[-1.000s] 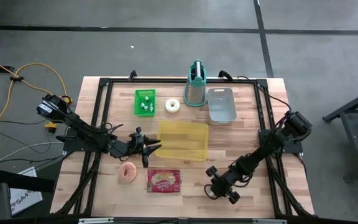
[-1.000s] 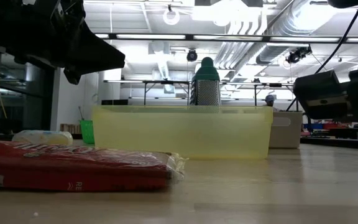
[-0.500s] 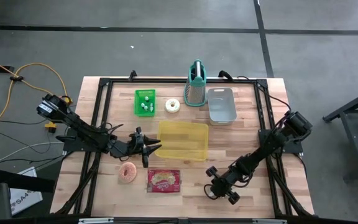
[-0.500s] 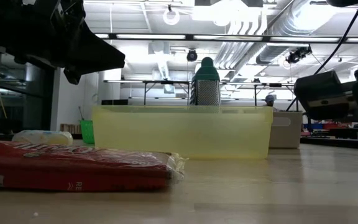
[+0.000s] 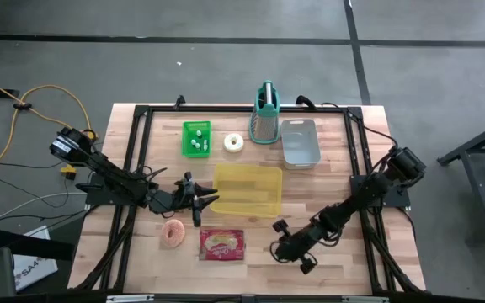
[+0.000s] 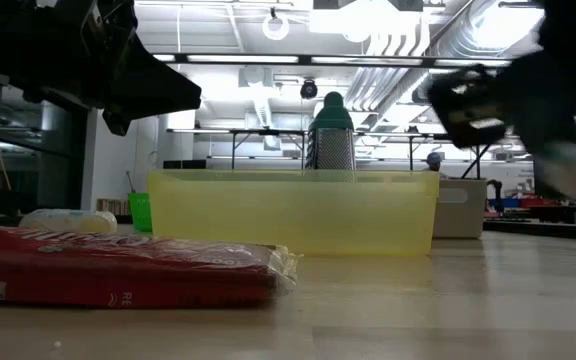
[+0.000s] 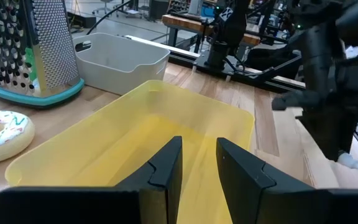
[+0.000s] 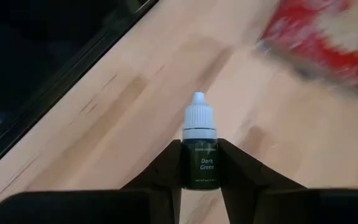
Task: Pick & Place Food Item
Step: Put the green food coloring bottle into the green bin
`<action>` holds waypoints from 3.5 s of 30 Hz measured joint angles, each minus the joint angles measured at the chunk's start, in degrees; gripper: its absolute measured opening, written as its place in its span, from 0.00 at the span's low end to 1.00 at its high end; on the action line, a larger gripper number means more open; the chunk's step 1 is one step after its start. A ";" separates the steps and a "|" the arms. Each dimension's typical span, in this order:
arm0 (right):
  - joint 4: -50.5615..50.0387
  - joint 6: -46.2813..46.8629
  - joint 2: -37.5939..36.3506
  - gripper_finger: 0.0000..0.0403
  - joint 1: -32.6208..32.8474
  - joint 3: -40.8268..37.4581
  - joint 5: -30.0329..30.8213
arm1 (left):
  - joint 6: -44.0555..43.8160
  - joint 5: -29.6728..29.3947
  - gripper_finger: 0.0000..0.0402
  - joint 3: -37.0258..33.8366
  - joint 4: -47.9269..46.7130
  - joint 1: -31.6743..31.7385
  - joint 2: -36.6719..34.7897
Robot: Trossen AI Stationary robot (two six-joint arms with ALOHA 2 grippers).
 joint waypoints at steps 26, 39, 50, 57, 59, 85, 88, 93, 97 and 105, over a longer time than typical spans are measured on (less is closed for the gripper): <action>24.52 -0.37 -0.62 0.19 -20.44 0.11 -1.93 | 17.48 11.05 0.24 0.02 14.26 4.51 -0.07; 25.94 -1.85 -0.62 0.19 -26.17 0.11 -3.23 | 19.79 25.73 0.37 0.00 14.50 13.24 -0.07; 27.49 -1.99 -0.62 0.19 -28.30 0.11 -3.22 | 21.46 27.54 0.37 0.00 14.48 13.51 -0.07; 30.81 -3.06 -0.64 0.19 -28.33 0.13 -2.78 | 22.00 27.51 0.37 0.00 14.64 13.51 -0.07; 31.46 -3.32 -0.64 0.19 -28.30 0.13 -2.22 | 22.33 27.50 0.37 0.00 15.15 13.51 -0.07; 36.89 -5.03 -0.67 0.19 -29.42 0.13 -1.28 | 20.57 33.86 0.37 1.46 14.98 18.25 -0.09; 36.89 -5.03 -0.67 0.19 -29.42 0.13 -1.26 | 20.56 33.79 0.37 1.54 14.73 18.41 -0.09; 36.89 -5.03 -0.67 0.19 -29.79 0.13 -1.28 | 20.58 33.79 0.37 2.59 13.54 18.40 -0.09; 36.89 -5.03 -0.67 0.19 -29.81 0.13 -1.26 | 20.60 33.77 0.37 4.04 10.85 18.40 -0.07; 36.91 -5.03 -0.67 0.19 -29.79 0.13 -1.27 | 20.58 35.73 0.37 6.33 7.61 19.23 -0.07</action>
